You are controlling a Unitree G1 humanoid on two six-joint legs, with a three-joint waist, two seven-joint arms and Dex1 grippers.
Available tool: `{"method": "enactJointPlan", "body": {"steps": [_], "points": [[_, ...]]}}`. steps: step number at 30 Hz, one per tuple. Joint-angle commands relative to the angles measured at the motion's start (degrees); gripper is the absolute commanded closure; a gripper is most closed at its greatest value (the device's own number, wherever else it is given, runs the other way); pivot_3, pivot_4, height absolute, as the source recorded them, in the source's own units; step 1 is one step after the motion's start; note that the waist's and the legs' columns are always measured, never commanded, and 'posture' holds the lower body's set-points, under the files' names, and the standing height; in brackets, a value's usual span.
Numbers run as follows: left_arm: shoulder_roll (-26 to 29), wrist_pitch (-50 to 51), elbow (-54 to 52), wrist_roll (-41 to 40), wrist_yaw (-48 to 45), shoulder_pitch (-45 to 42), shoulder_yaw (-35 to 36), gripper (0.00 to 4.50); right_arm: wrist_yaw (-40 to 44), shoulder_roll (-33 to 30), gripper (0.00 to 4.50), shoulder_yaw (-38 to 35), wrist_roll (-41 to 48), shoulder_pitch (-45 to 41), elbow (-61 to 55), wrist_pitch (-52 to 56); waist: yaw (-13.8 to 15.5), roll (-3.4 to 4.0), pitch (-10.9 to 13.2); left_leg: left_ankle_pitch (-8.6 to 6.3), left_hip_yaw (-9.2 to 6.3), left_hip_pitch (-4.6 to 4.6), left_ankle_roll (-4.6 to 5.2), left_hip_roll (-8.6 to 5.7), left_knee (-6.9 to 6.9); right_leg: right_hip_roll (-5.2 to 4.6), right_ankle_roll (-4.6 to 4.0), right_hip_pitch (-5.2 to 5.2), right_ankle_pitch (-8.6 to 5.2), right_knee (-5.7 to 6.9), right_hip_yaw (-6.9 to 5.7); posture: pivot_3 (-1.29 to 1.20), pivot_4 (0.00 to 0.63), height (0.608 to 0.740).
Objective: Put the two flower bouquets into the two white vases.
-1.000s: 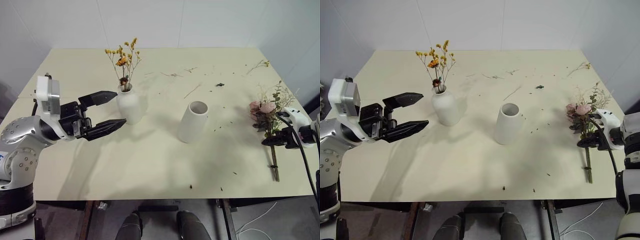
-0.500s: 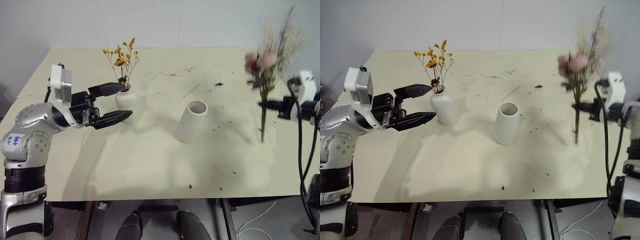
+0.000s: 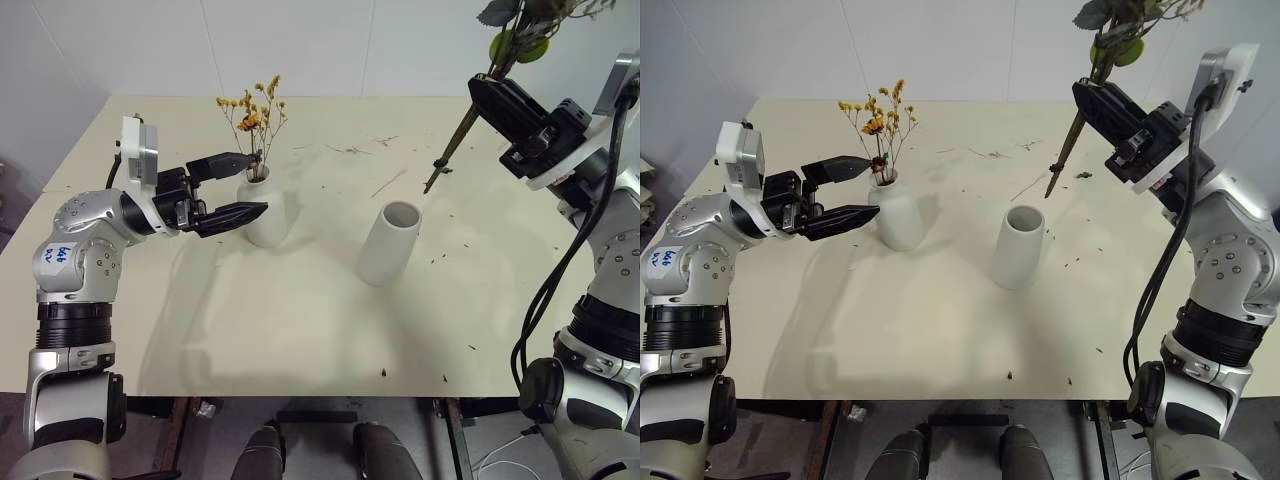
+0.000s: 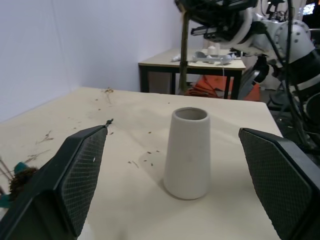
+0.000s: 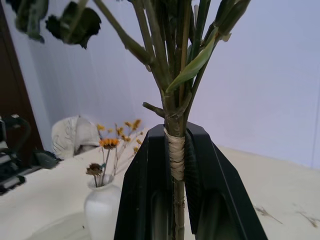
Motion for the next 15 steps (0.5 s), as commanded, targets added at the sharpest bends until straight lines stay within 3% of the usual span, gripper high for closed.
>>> {"method": "enactJointPlan", "body": {"steps": [1, 15], "points": [[-0.4, -1.1, -0.8, 0.5, 0.6, -0.1, 1.1, 0.00, -0.2, 0.5, 4.46, 2.1, 2.1, 0.3, -2.3, -2.1, -0.2, 0.00, 0.0, 0.00, -0.01, 0.00, 0.00, 0.00, -0.01, 0.00, 0.00, -0.01, 0.00, 0.01, 0.00, 0.00, 0.150, 0.740], [0.0, -0.9, -4.5, -0.4, 3.5, 3.3, 3.9, 0.00, 1.9, 1.5, 4.46, 8.1, 0.3, 9.2, 0.0, -10.6, -0.5, 0.00, 0.0, 0.01, -0.01, 0.00, 0.01, 0.00, -0.03, 0.00, 0.00, -0.02, 0.00, 0.00, 0.00, 0.00, 0.150, 0.740]]}}
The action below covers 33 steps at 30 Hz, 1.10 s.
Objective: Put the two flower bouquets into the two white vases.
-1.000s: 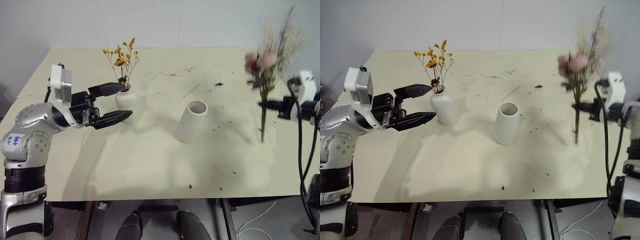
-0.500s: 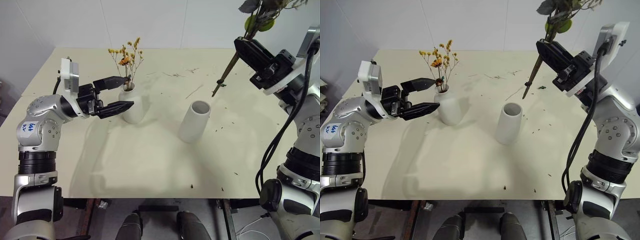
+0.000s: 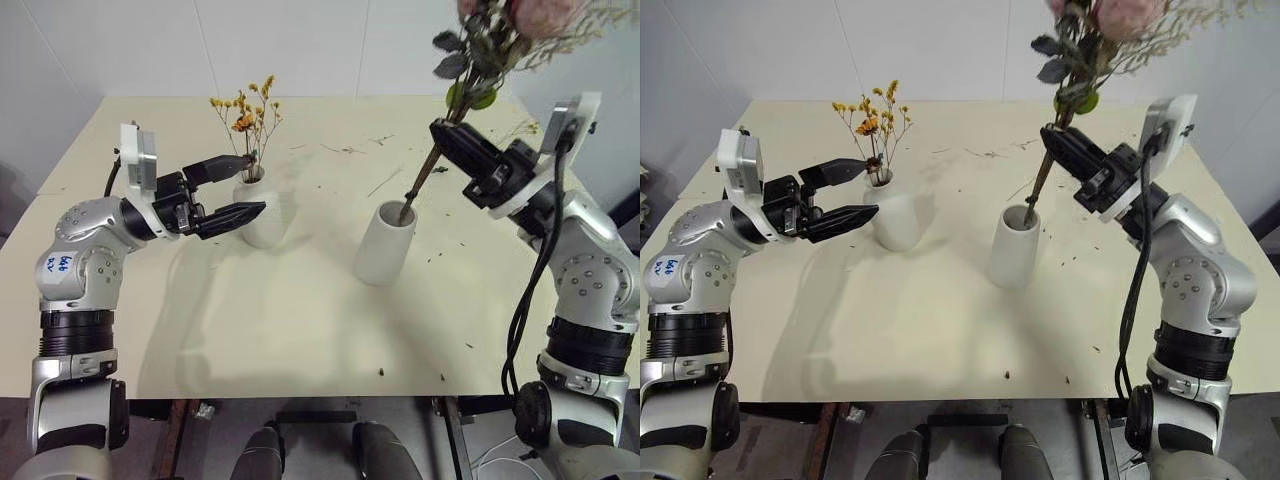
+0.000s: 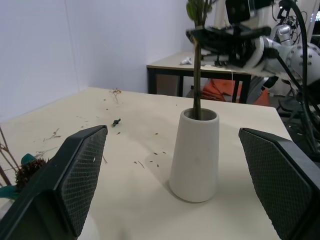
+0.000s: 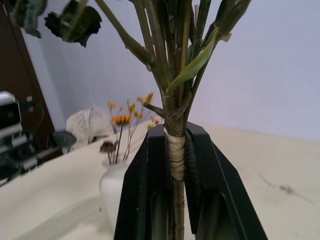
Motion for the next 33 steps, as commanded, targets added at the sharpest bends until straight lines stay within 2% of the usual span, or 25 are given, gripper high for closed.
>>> {"method": "enactJointPlan", "body": {"steps": [1, 9, 14, 26, 33], "points": [[0.8, -0.6, -2.9, -0.4, 0.7, 0.3, 1.8, 0.00, 1.0, 0.3, 4.46, 0.9, -0.3, 0.9, -1.3, -3.4, 0.0, 0.00, 0.0, 0.00, 0.00, 0.00, 0.00, 0.00, 0.00, 0.00, 0.00, 0.00, 0.00, 0.00, 0.00, 0.00, 0.150, 0.740], [1.1, 0.0, -4.9, -0.7, 2.0, 1.5, 2.8, 0.00, 3.8, -1.2, 1.79, 3.4, -2.4, 3.5, -0.6, -7.8, 0.0, 0.00, 0.0, 0.00, -0.01, 0.00, 0.00, 0.00, 0.00, 0.00, 0.00, 0.01, 0.00, -0.01, 0.00, 0.00, 0.150, 0.740], [0.5, 0.1, -4.3, -0.8, 3.3, 1.0, 3.1, 0.00, 5.7, -4.8, 0.05, 2.7, -3.7, 3.7, 0.3, -9.5, 0.2, 0.00, 0.0, 0.00, -0.01, 0.00, 0.00, -0.01, 0.00, 0.00, 0.00, 0.01, 0.00, -0.03, 0.00, 0.00, 0.150, 0.740], [0.6, -1.6, -1.1, 0.6, 1.5, 0.1, 1.3, 0.00, 14.7, -17.6, 0.02, 0.2, -3.9, 11.0, -0.4, -9.5, 1.1, -0.01, 0.0, 0.00, 0.00, 0.00, 0.00, -0.01, 0.00, 0.00, 0.00, 0.02, 0.00, -0.07, 0.00, 0.00, 0.150, 0.740], [4.6, -2.6, 2.0, 2.3, -3.6, 1.7, 1.6, 0.00, 23.8, -28.0, 0.02, -2.6, -5.7, 18.4, 0.5, -11.4, 1.3, -0.02, 0.0, -0.01, 0.01, -0.02, 0.01, -0.03, 0.00, 0.00, 0.00, 0.05, 0.00, -0.16, 0.00, 0.00, 0.150, 0.740]]}}
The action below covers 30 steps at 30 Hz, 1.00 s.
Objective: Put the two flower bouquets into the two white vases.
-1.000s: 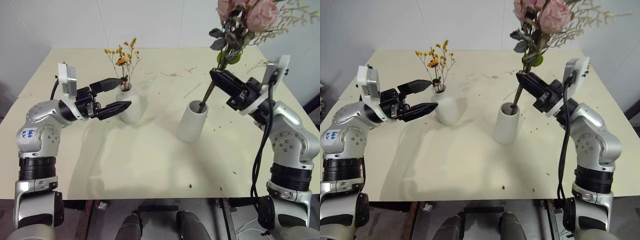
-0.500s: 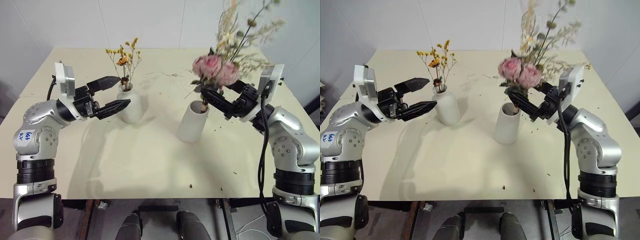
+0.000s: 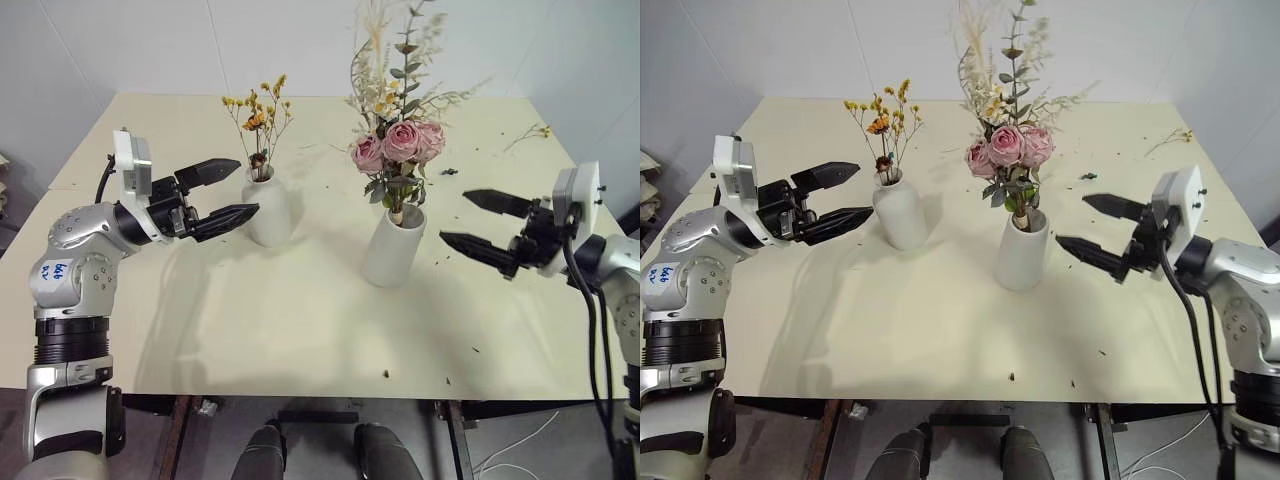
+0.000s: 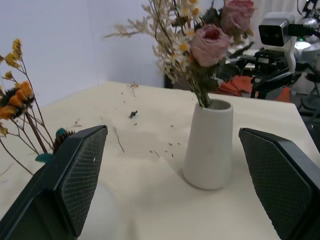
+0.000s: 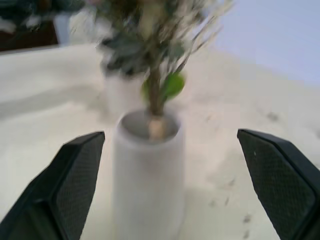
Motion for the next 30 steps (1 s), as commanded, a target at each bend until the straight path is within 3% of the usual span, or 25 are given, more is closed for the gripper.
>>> {"method": "enactJointPlan", "body": {"steps": [1, 17, 30], "points": [[3.1, -1.7, 1.2, 1.1, -2.6, 0.5, 1.5, 0.00, 3.5, -4.1, 0.02, -4.2, -1.3, 0.6, 1.1, -3.4, -0.2, 0.00, 0.0, 0.00, 0.01, 0.00, 0.00, 0.00, 0.00, 0.00, 0.00, 0.00, 0.00, -0.02, 0.00, 0.00, 0.150, 0.740], [3.9, -4.8, 4.3, 2.5, -2.2, 0.6, 2.7, 0.00, 3.7, -2.3, 0.02, -3.1, -5.6, -0.2, 4.8, -12.0, -0.1, -0.01, 0.0, 0.00, 0.03, 0.03, 0.00, 0.03, 0.00, 0.00, -0.02, 0.04, 0.03, -0.06, 0.00, 0.00, 0.150, 0.740], [1.3, -6.2, 3.4, 2.5, -0.7, 2.4, 2.4, 0.00, 2.3, -2.2, 0.02, -2.3, -6.0, -1.7, 6.6, -12.8, -0.1, -0.01, 0.0, 0.00, 0.03, 0.04, 0.00, 0.03, 0.00, 0.00, -0.02, 0.04, 0.03, -0.03, 0.00, 0.00, 0.150, 0.740]]}}
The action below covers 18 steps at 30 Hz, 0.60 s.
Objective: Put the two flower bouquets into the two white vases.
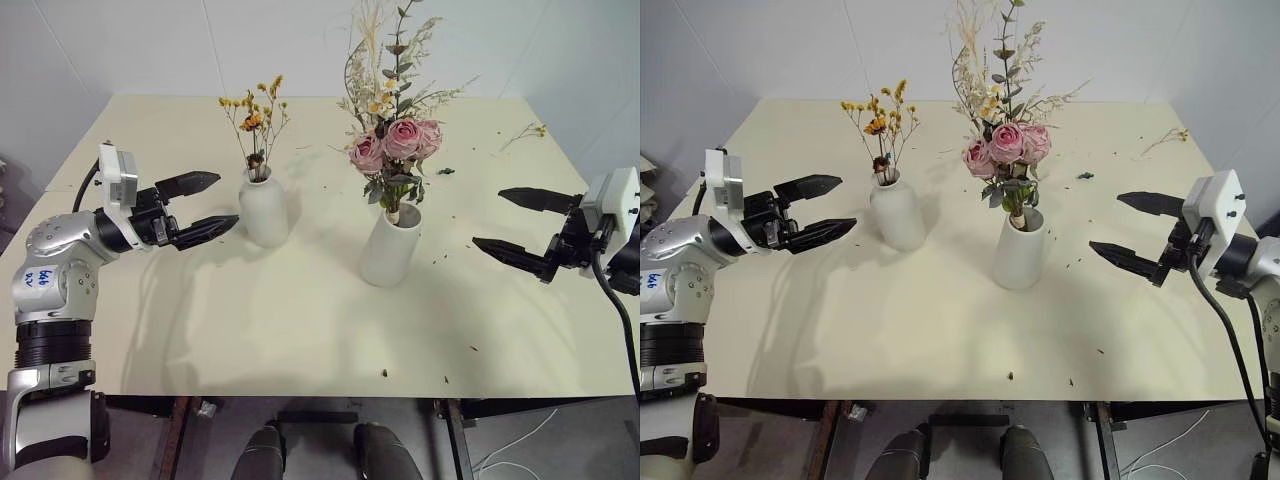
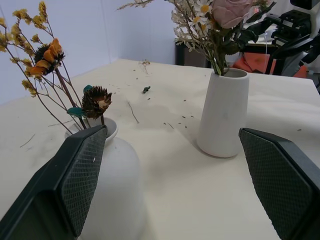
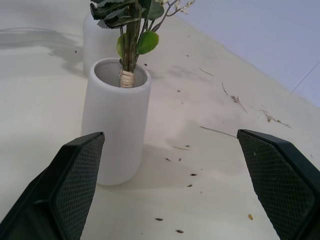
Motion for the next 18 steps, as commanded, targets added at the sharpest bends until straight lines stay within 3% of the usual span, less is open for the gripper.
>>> {"method": "enactJointPlan", "body": {"steps": [1, 18], "points": [[-0.1, -1.7, -0.8, -0.1, -0.1, 0.7, 1.7, 0.00, -0.4, 0.2, 0.02, -0.7, 0.2, -1.2, -0.4, -0.8, 0.0, 0.00, 0.0, 0.00, 0.00, 0.00, 0.00, 0.00, 0.00, 0.00, 0.00, 0.00, 0.00, 0.00, 0.00, 0.00, 0.150, 0.740], [-1.3, -2.0, 0.1, 0.1, -0.1, -1.2, 0.8, 0.00, -1.2, -0.5, 0.02, -1.8, 0.6, -0.2, -1.4, -0.5, 0.0, 0.00, 0.0, 0.00, 0.00, 0.00, 0.00, 0.00, 0.01, 0.00, 0.01, 0.00, 0.00, 0.01, 0.00, 0.00, 0.150, 0.740]]}}
